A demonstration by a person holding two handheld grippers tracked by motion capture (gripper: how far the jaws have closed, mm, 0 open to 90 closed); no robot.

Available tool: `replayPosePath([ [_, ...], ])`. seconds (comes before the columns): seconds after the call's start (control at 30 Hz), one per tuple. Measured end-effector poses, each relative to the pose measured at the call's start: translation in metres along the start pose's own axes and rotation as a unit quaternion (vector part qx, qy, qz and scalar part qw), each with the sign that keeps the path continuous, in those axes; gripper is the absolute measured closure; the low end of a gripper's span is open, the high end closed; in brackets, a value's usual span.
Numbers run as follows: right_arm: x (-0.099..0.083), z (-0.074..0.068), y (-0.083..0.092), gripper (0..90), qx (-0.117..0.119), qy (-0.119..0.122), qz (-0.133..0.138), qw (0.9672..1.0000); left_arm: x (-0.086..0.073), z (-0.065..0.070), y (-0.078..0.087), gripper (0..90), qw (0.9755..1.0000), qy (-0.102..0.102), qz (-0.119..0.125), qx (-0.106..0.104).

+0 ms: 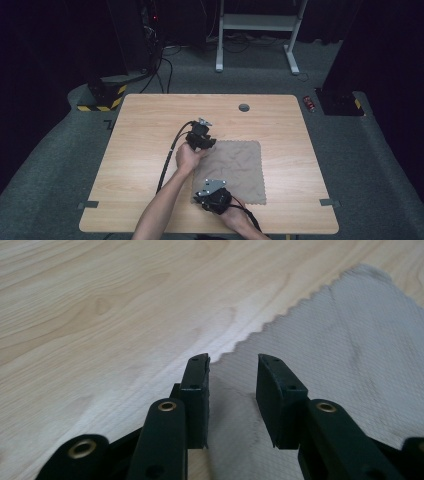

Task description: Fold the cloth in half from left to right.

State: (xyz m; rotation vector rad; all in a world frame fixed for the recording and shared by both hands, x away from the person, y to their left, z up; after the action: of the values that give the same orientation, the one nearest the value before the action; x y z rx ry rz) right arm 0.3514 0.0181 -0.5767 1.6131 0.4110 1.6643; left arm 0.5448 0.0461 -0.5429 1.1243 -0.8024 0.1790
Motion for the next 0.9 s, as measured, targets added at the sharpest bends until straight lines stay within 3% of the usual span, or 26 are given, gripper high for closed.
replayPosePath([
  [0.07, 0.0, 0.0, 0.0, 79.8, 0.0, -0.001, -0.001, 1.0, -0.003, 0.008, -0.003, 66.5, 0.9997, -0.02, -0.01, 0.0],
  [0.13, 0.0, 0.0, 0.0, 79.9, 0.001, -0.002, -0.001, 1.0, -0.005, 0.011, -0.008, 67.6, 0.9995, -0.026, -0.018, 0.004],
  [0.37, 0.005, -0.002, 0.004, 78.1, 0.002, 0.0, 0.014, 0.9999, -0.012, 0.009, -0.018, 75.1, 0.9985, -0.026, -0.046, 0.016],
  [0.47, 0.008, -0.005, 0.004, 75.8, 0.005, 0.004, 0.016, 0.9999, -0.015, 0.008, -0.021, 81.0, 0.9983, -0.019, -0.053, 0.016],
  [0.7, 0.015, -0.014, -0.004, 72.0, 0.016, 0.022, 0.011, 0.9996, -0.013, 0.009, -0.022, 89.5, 0.9977, -0.026, -0.06, 0.015],
  [0.83, 0.013, -0.017, -0.009, 75.9, 0.01, 0.031, -0.004, 0.9995, -0.012, 0.008, -0.02, 90.0, 0.9979, -0.026, -0.058, 0.01],
  [0.9, 0.013, -0.016, -0.009, 82.4, 0.003, 0.037, -0.01, 0.9993, -0.01, 0.009, -0.018, 90.0, 0.9984, -0.018, -0.053, 0.004],
])
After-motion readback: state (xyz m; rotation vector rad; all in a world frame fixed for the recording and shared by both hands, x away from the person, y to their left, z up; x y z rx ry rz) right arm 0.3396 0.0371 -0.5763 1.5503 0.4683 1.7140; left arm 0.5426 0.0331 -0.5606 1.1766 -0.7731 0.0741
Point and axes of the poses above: each handheld gripper's, and its own axes: y roughly backward along the jaws, x roughly out of its top, z roughly to its right, the point moved 8 cm from there along -y, roughly forward along the jaws, and after that the axes turned 10 degrees about y, right-handed, at the moved point
